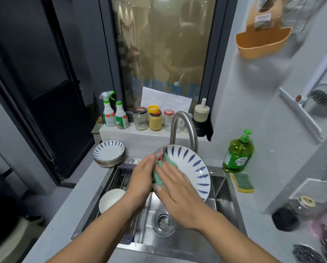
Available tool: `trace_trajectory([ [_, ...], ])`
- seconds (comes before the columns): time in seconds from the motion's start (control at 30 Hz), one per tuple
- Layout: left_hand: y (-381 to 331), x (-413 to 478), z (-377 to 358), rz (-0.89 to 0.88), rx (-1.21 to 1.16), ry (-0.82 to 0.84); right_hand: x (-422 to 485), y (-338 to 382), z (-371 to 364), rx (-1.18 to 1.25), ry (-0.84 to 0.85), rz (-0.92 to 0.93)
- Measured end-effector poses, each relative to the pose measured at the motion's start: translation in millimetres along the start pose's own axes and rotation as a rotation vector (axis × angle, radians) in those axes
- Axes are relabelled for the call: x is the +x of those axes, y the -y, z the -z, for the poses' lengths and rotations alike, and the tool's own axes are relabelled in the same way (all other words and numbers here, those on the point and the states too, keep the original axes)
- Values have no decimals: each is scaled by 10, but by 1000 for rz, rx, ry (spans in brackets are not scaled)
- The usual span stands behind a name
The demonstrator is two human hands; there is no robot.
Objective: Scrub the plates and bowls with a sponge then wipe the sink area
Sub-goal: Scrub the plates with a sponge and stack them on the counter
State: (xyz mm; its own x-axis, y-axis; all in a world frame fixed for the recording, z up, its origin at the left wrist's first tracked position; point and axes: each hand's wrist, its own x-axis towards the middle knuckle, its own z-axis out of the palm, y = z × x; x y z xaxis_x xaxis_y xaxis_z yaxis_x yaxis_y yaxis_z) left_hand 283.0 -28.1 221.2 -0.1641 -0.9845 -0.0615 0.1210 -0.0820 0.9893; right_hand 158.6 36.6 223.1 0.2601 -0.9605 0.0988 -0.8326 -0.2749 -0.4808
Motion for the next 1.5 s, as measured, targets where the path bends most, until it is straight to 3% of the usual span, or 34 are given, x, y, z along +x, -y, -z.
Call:
trace_trajectory([
  [0.17, -165, 151, 229, -29, -24, -62, -252, -195, 215, 54, 23, 190],
  [0.43, -82, 54, 60, -26, -28, 31, 122, -449, 408, -270, 40, -50],
  [0.6, -197, 141, 141, -95, -59, -72, -65, -293, 363, -254, 35, -115],
  [0.7, -165, 137, 124, -116, -82, -106, -186, -114, 137, -134, 57, -144],
  [0.83, -76, 23, -21, -98, -22, -31, 50, 4, 104, 267, -19, -177],
  [0.93, -153, 31, -60, -51, -31, -28, 172, 50, 196, 279, -17, -46],
  [1.07, -291, 227, 112, -12, -54, -162, 63, -93, 280, 132, 65, 132],
  [1.2, -371, 306, 213, 9, 15, -188, -3, -387, 471, -47, -113, 164],
  [1.3, -474, 258, 156, 75, -30, -144, 55, -718, 559, -142, -205, 76],
  [1.5, -529, 250, 73, 225, -37, -74, -47, -657, 338, 206, -313, -22],
])
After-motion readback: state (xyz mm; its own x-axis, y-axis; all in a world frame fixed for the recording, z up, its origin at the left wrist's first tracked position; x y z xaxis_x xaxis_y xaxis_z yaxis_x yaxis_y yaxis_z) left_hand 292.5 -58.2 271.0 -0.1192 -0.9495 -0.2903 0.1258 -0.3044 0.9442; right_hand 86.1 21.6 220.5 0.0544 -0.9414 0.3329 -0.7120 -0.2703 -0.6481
